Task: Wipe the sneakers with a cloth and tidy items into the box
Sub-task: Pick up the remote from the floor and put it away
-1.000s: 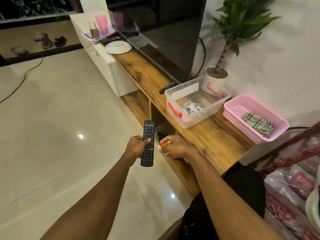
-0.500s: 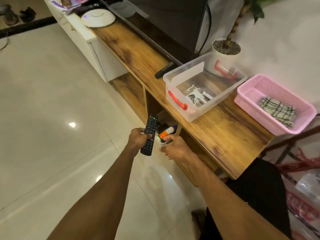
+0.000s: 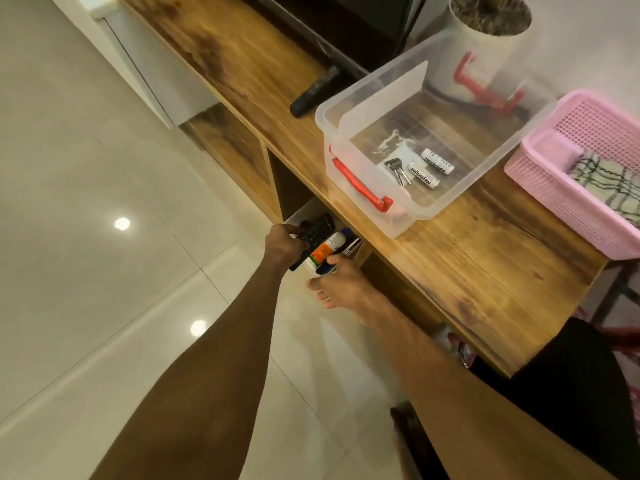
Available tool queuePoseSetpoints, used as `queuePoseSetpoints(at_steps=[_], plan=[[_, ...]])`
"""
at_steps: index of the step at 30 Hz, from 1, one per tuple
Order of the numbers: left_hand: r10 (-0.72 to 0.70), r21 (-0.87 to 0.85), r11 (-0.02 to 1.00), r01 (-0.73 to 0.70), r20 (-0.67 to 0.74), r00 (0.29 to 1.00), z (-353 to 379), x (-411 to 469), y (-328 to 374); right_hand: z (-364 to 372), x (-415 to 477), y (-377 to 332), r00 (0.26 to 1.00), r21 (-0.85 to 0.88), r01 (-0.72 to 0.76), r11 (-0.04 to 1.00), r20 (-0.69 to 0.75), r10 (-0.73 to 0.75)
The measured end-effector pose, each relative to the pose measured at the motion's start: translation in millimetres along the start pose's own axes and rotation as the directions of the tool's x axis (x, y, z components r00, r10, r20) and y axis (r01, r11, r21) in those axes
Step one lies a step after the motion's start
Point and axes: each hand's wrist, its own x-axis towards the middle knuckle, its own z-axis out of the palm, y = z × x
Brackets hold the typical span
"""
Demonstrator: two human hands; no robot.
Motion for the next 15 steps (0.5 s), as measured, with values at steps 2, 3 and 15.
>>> queuePoseSetpoints(at_steps=[2, 3, 15], plan=[[-0.005, 0.027, 1.0, 0.005, -0.006, 1.0, 7, 14, 1, 0, 10, -1, 0.999, 0.03, -0.033, 0.999, 0.009, 0.033], [-0.014, 0.033, 0.999, 0.014, -0.01, 1.0, 10, 19, 1, 0, 13, -3, 0.999, 0.046, -0.048, 0.998, 0.011, 0.048], [-0.03, -0.01, 1.0, 0.03, -0.055, 0.998, 40, 46, -7, -2, 25, 1, 1.0, -0.062, -0.014, 0.998, 0.015, 0.015]])
